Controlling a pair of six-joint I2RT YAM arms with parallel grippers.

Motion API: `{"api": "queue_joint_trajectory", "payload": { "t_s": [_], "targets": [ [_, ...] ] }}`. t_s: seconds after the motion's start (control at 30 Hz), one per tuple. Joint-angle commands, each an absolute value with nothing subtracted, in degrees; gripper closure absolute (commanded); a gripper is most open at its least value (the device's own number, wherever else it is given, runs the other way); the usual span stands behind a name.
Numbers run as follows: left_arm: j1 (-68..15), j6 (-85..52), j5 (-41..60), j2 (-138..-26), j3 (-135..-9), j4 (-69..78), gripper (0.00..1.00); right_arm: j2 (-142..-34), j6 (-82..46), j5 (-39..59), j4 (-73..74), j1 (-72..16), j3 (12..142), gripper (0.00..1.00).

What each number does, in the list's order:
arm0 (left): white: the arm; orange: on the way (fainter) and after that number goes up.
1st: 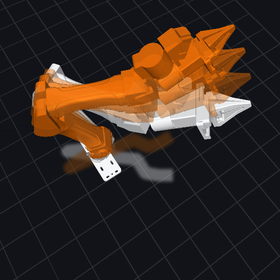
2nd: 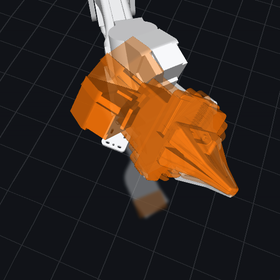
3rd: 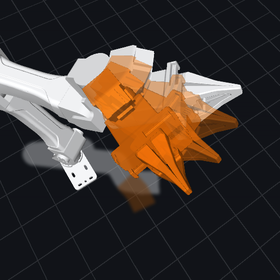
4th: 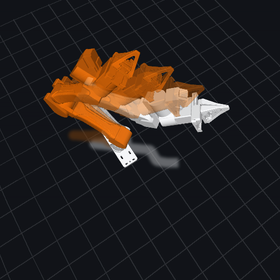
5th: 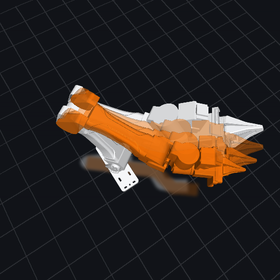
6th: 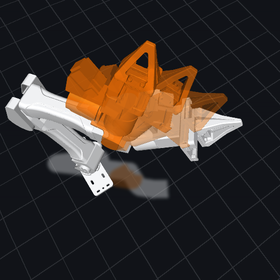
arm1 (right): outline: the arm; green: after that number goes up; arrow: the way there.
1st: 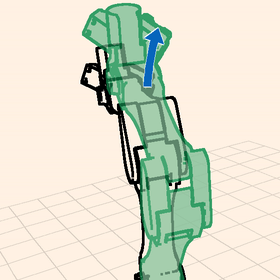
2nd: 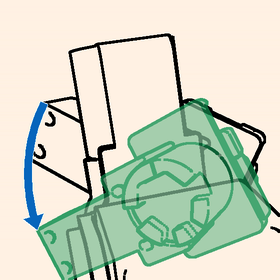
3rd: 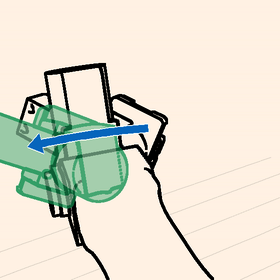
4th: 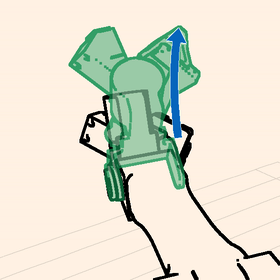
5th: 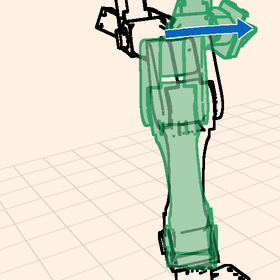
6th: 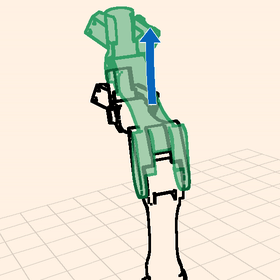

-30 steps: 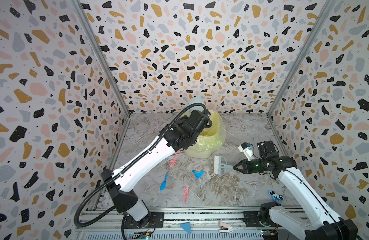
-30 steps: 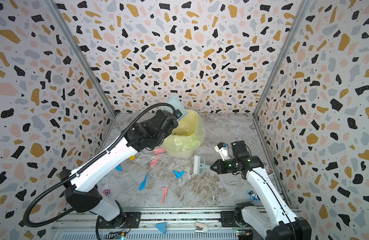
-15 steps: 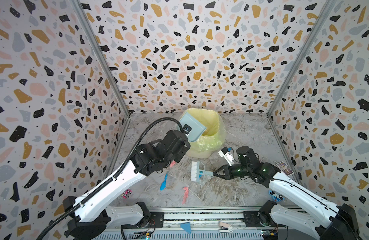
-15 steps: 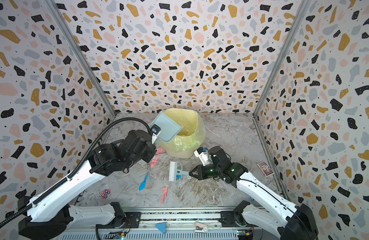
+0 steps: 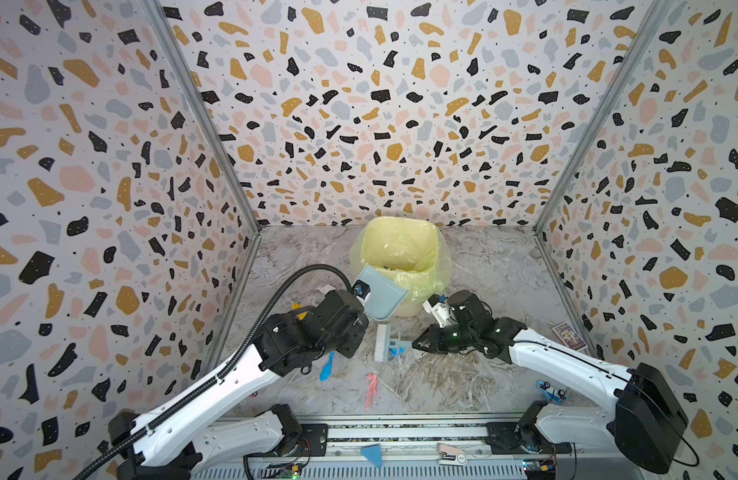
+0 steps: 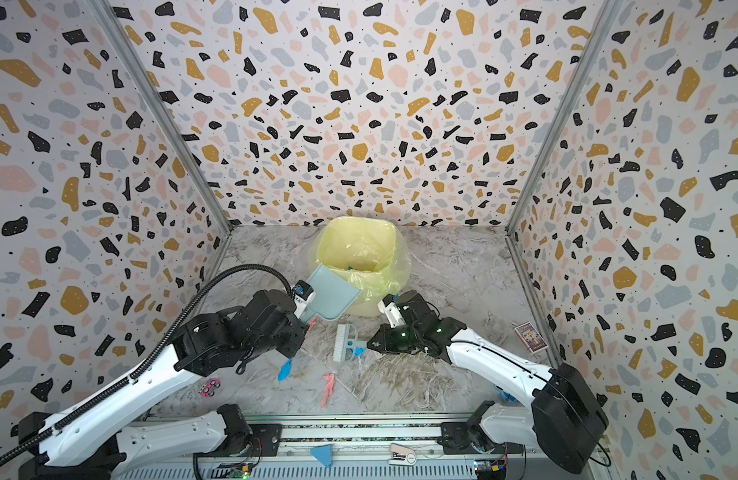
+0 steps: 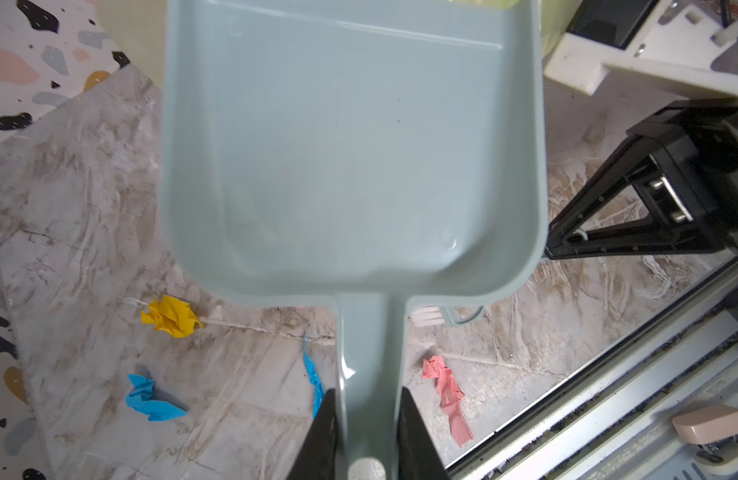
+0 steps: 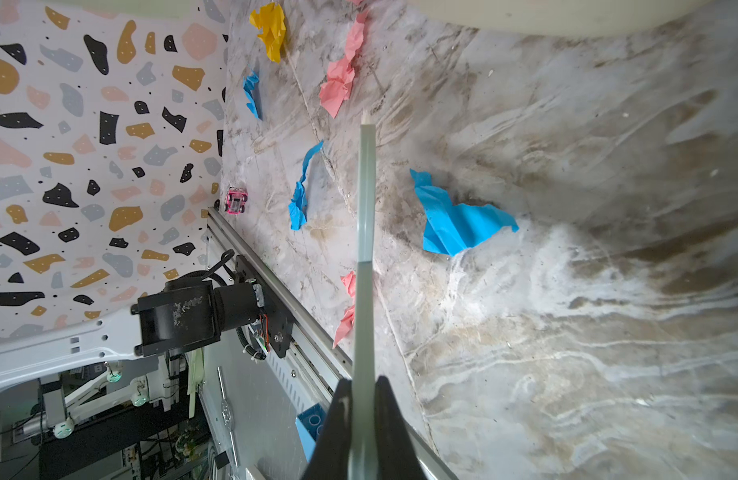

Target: Sweep away the paper scraps from the table

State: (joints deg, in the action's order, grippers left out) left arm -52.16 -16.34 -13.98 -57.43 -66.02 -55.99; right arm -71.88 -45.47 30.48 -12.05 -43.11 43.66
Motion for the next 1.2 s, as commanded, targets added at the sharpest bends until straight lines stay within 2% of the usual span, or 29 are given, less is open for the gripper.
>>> {"api": "queue_joint_trajectory", "payload": {
  "t_s": [0.0, 0.27, 0.47, 0.67, 0.87, 1.17],
  "targets": [
    [-52.4, -19.6, -10.2, -55.6, -62.7, -52.6, 0.8, -72.3, -46.7, 28.8, -13.7, -43.2, 46.1, 1.0],
    [-52.8, -22.2, -5.6, -53.5, -56.2, -49.2, 0.79, -69.9, -42.8, 28.1, -26.2, -37.2, 46.6, 1.0],
    [-54.4, -23.4, -3.0, -53.8, -53.5, -49.2, 0.79, -64.3, -36.0, 26.5, -41.5, -28.4, 47.3, 1.0],
    [-57.7, -25.4, -1.1, -55.2, -50.3, -47.0, 0.79, -62.8, -29.5, 20.3, -54.9, -22.5, 53.8, 1.0],
    [-60.7, -26.1, -0.3, -58.7, -47.6, -42.8, 0.79, -63.3, -26.8, 20.4, -60.9, -20.3, 63.1, 1.0],
    [-63.5, -22.3, 0.3, -67.9, -49.4, -37.8, 0.79, -67.4, -22.5, 5.3, -66.9, -19.6, 70.8, 1.0]
  ]
}}
